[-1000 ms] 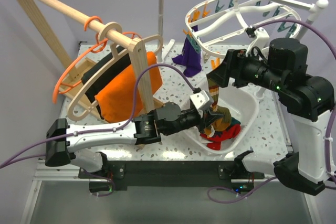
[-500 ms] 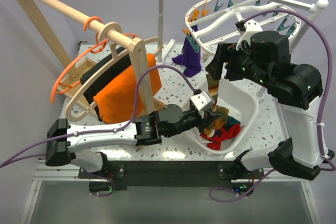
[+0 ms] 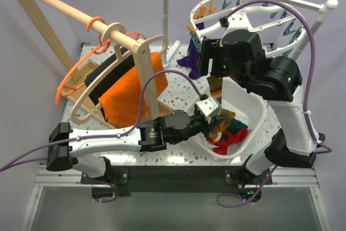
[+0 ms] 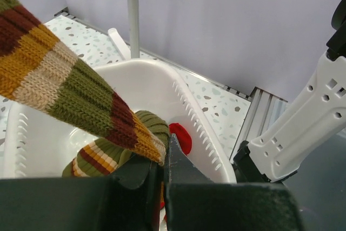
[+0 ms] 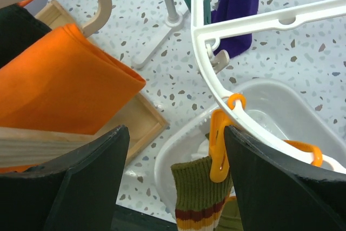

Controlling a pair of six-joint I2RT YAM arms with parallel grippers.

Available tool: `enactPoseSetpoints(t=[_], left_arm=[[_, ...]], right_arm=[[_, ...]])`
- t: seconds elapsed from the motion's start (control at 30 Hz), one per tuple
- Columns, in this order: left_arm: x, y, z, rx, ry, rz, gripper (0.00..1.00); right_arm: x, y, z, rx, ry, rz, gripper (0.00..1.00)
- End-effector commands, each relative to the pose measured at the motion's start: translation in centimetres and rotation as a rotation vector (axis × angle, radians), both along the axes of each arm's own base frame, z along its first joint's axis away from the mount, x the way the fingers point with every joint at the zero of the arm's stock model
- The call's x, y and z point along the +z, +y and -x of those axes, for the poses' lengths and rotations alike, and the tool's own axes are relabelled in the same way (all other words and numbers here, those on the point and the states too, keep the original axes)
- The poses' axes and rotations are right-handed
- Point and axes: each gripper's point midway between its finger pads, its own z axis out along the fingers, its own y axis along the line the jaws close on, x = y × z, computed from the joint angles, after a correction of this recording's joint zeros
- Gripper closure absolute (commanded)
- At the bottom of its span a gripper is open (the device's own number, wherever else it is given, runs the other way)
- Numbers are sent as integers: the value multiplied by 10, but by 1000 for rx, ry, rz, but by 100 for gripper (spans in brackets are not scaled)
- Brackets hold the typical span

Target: Remove the socks clipped to the hanger

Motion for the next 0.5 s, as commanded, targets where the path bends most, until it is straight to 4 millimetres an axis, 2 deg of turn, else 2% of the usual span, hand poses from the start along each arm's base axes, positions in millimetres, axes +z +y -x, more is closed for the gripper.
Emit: enactPoseSetpoints(t=[0.0, 0.13, 0.33, 0.47], left_arm=[[15, 0, 0, 26, -32, 13, 100], [12, 4, -6, 68, -41, -8, 100], [10, 12, -13, 119, -56, -25, 100], [7, 15, -19, 155, -69, -50, 100]], right_arm=[[-24, -43, 17, -119, 64, 177, 26], [-29, -43, 18, -126, 72, 190, 26], [-21, -52, 29, -110, 55, 153, 27], [-34, -51, 30, -105, 83, 175, 27]])
